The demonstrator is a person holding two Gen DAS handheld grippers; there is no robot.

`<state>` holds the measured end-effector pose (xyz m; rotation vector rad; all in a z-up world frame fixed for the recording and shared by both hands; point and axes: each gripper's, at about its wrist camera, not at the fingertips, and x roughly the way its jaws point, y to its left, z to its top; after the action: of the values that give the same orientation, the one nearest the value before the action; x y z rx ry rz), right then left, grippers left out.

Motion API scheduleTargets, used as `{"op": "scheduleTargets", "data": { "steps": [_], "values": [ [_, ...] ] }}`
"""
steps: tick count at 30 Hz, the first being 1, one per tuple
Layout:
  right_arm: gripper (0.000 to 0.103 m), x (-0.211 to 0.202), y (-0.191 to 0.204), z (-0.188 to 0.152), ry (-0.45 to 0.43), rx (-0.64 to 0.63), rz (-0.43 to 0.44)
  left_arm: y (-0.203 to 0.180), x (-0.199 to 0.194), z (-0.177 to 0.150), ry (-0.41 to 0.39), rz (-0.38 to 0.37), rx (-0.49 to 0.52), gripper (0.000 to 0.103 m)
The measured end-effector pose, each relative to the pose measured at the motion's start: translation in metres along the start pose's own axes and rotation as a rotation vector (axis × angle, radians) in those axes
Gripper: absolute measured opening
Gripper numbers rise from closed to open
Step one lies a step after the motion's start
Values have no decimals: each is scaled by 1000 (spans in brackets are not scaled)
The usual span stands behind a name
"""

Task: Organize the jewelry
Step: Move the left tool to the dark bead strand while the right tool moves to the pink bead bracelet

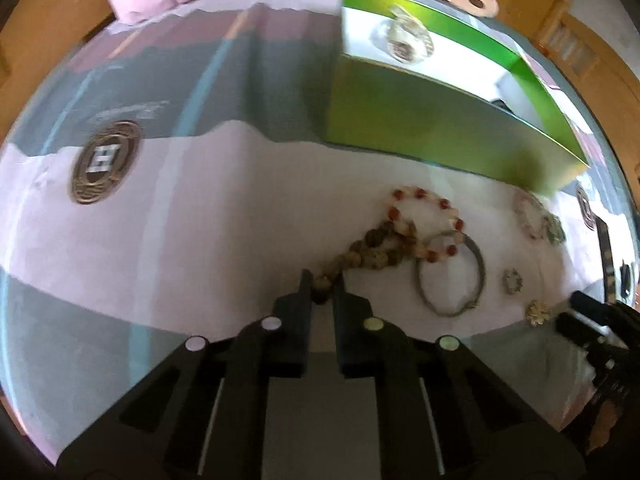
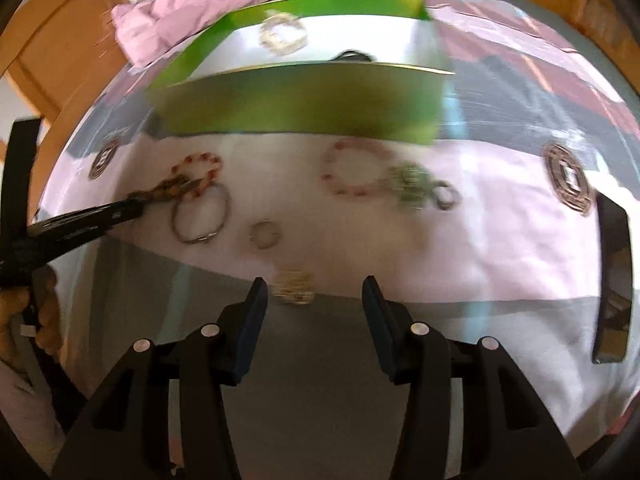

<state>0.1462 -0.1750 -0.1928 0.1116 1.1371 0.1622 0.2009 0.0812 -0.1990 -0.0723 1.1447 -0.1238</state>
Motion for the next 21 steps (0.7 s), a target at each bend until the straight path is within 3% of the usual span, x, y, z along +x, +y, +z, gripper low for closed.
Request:
{"op": "scheduleTargets", "data": {
  "steps": [3, 7, 10, 14, 21],
  "values": [
    [49, -2, -13, 0, -4, 23, -31, -1, -9, 1, -27, -35, 13, 13],
    [49, -3, -24, 1, -10, 38, -89, -17, -3, -1, -33, -11, 68, 39],
    [49, -3, -34, 3, -16, 58, -118, -22, 6, -3, -24, -10, 91, 41],
    [49, -2, -41, 8, -41, 71, -131, -23, 10, -5, -7, 25, 107, 20],
    [49, 16, -34, 46, -81, 25, -151, -24, -1, -11, 22, -57, 117, 20]
  ]
}}
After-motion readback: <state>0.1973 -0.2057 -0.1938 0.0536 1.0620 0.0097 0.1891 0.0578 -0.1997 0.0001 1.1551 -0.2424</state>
